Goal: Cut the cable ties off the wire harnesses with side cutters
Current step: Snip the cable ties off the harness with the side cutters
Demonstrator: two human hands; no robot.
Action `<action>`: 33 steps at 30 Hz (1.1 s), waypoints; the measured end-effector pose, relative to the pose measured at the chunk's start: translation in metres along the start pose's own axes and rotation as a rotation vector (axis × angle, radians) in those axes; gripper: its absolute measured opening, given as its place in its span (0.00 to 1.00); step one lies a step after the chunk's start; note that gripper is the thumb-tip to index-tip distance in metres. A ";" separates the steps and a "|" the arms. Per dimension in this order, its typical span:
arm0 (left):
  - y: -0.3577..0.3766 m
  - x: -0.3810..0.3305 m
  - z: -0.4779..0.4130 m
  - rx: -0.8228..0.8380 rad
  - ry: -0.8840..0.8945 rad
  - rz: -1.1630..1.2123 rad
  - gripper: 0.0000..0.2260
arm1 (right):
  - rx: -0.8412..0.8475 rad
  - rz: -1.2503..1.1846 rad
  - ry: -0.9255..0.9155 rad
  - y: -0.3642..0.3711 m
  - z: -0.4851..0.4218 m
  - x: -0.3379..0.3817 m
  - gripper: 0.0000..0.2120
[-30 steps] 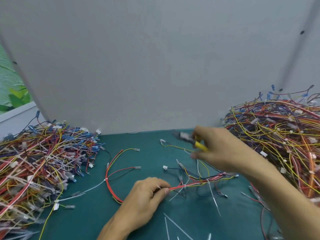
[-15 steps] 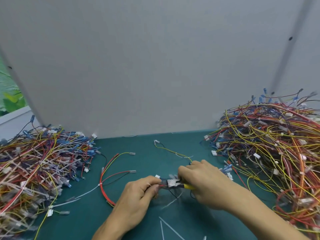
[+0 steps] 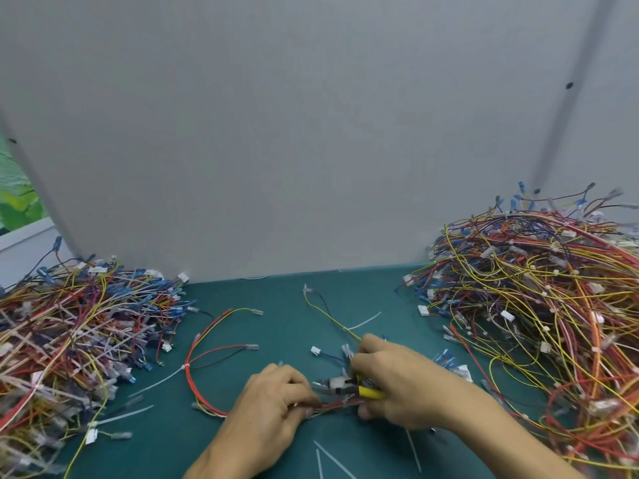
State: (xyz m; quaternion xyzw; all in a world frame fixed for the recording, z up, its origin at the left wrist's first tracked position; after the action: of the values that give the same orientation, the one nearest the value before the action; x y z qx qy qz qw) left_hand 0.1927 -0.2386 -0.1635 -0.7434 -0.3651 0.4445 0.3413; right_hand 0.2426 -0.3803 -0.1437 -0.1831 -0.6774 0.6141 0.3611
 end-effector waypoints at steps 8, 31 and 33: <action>-0.008 -0.004 0.001 -0.061 0.001 0.000 0.05 | -0.390 -0.350 -0.133 -0.057 0.025 0.026 0.11; 0.005 -0.060 0.006 -0.030 0.229 -0.054 0.08 | -0.293 -0.245 0.476 -0.044 0.066 -0.072 0.10; 0.006 -0.059 0.007 -0.010 0.209 -0.051 0.09 | -0.326 -0.189 0.464 -0.050 0.068 -0.071 0.11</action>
State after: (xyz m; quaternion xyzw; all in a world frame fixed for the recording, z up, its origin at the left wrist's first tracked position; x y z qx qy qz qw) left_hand 0.1681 -0.2901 -0.1463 -0.7778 -0.3484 0.3541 0.3851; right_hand 0.2517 -0.4858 -0.1137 -0.3104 -0.6806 0.4024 0.5278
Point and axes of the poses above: each hand's wrist, its own z-axis away from the middle knuckle, its own y-axis out of the palm, x = y × z, the point moved 8 cm from there along -z, towards the middle knuckle, and after that the axes turned 5 degrees about -x, right-handed, at the moved point
